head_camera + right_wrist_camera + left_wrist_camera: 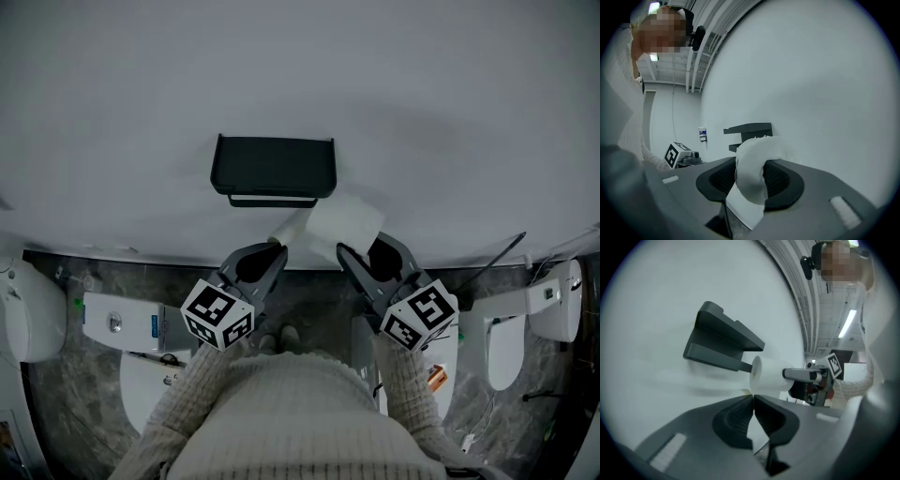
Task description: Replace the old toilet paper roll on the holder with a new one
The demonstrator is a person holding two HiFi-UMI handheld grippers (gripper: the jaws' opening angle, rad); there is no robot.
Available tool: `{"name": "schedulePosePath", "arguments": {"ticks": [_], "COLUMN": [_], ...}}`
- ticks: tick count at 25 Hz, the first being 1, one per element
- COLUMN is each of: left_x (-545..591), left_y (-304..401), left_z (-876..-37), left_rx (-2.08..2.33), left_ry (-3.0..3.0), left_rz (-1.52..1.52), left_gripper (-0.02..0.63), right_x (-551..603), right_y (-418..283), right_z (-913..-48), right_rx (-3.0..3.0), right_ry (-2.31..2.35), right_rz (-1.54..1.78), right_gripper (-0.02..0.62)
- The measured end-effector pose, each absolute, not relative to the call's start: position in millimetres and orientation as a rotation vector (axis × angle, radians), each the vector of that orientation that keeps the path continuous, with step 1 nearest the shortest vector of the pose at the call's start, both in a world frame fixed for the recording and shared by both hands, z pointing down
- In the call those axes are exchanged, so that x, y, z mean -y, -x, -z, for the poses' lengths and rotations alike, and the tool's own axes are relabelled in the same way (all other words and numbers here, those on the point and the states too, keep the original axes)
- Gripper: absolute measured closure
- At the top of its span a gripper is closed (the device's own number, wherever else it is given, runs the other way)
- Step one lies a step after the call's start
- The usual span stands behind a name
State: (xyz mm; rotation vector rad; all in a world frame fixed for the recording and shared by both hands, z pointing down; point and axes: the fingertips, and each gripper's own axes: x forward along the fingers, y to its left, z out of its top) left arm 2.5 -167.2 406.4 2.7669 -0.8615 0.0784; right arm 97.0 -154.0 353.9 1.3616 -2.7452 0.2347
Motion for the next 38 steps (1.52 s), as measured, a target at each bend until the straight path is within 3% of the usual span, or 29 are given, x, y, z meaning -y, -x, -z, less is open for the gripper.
{"name": "schedulePosePath", "arguments": {"ticks": [38], "left_x": [182.4], "left_y": [41.1], "left_z": [-410.4], "left_rx": [1.051], "left_ry": [-2.618], "left_rz": [0.003], "left_gripper": [0.594], "right_x": [190.2], "right_y": [-35.0], "right_z": [-355.1], "right_rx": [2.993], "right_ry": [-0.644], "right_rz": [-0.124], "right_gripper": [0.434]}}
